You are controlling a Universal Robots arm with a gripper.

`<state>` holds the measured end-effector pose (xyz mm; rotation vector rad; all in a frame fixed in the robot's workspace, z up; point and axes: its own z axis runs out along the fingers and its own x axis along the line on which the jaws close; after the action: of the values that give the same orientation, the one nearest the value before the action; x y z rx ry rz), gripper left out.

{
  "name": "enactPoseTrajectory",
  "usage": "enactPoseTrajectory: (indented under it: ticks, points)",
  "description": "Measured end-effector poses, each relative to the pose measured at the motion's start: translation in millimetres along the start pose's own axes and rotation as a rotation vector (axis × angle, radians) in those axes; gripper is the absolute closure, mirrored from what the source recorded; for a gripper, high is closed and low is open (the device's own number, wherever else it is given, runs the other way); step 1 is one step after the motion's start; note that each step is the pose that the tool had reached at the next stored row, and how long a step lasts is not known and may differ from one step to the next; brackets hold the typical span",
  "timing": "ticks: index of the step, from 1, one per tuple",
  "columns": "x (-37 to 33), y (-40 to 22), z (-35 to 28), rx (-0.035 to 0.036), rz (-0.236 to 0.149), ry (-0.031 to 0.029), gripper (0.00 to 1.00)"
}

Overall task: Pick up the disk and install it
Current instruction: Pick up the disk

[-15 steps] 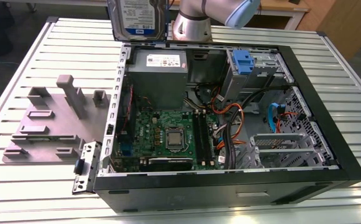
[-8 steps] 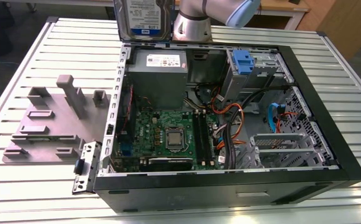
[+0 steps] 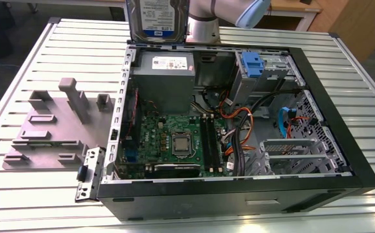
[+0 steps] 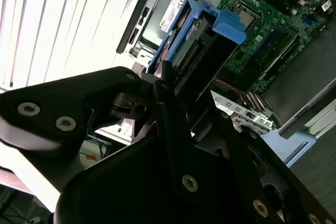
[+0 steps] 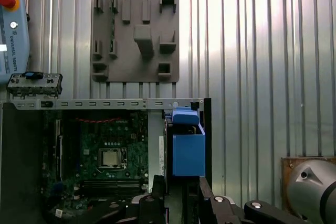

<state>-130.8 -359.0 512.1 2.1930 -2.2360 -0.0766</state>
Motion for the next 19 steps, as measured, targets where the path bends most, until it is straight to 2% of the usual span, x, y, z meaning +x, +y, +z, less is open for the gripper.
enactPoseTrajectory:
  ticks: [3,4,19]
  points:
    - [-0.1,-4.8,-0.2,-0.0001,0.0,0.0001,0.65]
    - [-0.2,-8.8,-0.3,0.0,0.0,0.0,0.65]
    - [-0.7,-29.8,-0.8,-0.0001,0.0,0.0001,0.65]
